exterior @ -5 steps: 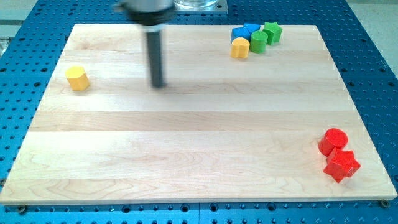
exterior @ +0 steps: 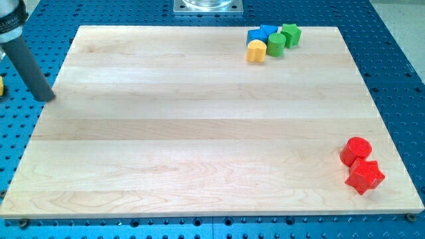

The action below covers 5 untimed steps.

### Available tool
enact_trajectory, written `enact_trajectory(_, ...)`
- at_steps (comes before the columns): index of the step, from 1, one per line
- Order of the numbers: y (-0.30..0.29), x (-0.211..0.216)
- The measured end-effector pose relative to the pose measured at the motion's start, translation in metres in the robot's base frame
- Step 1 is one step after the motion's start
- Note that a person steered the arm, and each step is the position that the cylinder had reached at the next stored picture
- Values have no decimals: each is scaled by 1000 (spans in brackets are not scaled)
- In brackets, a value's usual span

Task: Separate the red blocks

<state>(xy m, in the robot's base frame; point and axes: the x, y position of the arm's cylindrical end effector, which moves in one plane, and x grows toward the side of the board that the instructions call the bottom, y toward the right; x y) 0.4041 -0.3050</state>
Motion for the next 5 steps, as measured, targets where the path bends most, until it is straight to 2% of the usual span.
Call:
enact_trajectory(1, 0, 0)
enact_trajectory(2, 16, 51)
enact_trajectory(3, 70, 150)
enact_trajectory(4, 170, 208)
enact_trajectory(5, 194, 215)
